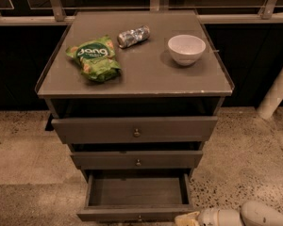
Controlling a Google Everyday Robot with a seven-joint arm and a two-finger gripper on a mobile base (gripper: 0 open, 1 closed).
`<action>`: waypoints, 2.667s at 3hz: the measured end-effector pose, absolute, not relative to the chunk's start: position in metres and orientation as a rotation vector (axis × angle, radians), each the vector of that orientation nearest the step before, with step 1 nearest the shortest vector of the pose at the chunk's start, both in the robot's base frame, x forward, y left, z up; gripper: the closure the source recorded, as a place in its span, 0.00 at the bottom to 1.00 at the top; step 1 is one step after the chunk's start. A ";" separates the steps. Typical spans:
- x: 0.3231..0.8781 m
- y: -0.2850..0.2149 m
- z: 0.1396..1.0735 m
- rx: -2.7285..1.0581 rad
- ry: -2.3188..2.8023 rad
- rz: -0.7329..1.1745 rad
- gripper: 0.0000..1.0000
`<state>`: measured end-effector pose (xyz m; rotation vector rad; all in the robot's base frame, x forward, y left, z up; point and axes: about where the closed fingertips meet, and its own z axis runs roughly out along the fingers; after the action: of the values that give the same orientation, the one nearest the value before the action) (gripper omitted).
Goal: Close bottom drawer
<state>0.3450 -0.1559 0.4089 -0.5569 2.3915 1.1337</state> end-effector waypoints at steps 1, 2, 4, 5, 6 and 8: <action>0.402 -0.172 0.355 -0.464 2.351 1.167 1.00; 0.402 -0.171 0.354 -0.465 2.352 1.167 1.00; 0.420 -0.167 0.321 -0.428 2.397 1.198 1.00; 0.422 -0.172 0.294 -0.379 2.448 1.198 1.00; 0.422 -0.172 0.294 -0.379 2.448 1.198 1.00; 0.416 -0.155 0.233 -0.327 2.541 1.239 1.00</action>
Offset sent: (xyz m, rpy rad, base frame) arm 0.0863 -0.0234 -0.0840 0.0797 -0.0019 -0.0920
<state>0.4156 -0.1553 0.2332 -0.3274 2.5408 1.2386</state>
